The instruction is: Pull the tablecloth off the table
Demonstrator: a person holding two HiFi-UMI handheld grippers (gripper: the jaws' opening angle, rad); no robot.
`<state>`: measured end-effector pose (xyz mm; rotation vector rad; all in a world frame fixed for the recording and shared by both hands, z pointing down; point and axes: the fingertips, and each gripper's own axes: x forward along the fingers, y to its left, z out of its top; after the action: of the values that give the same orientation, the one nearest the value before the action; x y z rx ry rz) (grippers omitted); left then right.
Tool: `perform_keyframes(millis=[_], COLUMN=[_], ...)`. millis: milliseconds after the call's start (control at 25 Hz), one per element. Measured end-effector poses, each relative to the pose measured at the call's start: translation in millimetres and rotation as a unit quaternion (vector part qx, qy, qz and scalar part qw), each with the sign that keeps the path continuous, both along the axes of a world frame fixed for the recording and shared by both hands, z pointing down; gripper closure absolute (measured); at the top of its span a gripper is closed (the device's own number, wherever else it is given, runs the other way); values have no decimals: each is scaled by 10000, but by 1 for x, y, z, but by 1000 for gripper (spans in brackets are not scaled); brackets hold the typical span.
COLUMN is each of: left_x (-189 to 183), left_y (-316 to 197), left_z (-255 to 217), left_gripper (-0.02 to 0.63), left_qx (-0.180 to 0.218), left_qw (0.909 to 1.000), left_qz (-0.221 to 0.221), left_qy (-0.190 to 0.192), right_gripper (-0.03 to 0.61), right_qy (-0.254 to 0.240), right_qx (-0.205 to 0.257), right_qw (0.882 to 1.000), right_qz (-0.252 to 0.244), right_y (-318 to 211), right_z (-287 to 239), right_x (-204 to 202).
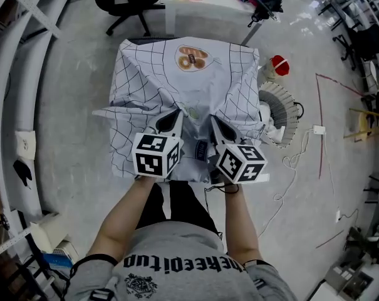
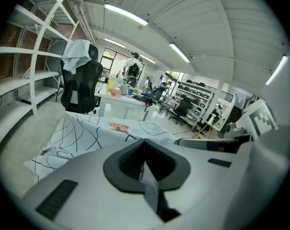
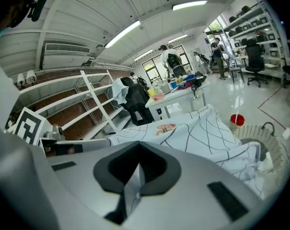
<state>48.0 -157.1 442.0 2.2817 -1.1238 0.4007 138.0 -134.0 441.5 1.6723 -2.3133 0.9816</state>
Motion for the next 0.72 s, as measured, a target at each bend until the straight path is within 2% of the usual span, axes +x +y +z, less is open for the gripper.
perform_keyframes(millis=[320, 720], left_x=[20, 38], left_y=[9, 28], left_z=[-49, -108], left_gripper=[601, 601], left_qx=[363, 934], left_qw=[9974, 9878], left_qz=[467, 992], left_qy=[403, 757], right_gripper=[569, 569], right_qy=[-114, -92], right_qx=[481, 1093], right_qw=[9988, 9940], right_qz=[-15, 19], right_y=[4, 13], right_z=[-46, -102], right_x=[-19, -32])
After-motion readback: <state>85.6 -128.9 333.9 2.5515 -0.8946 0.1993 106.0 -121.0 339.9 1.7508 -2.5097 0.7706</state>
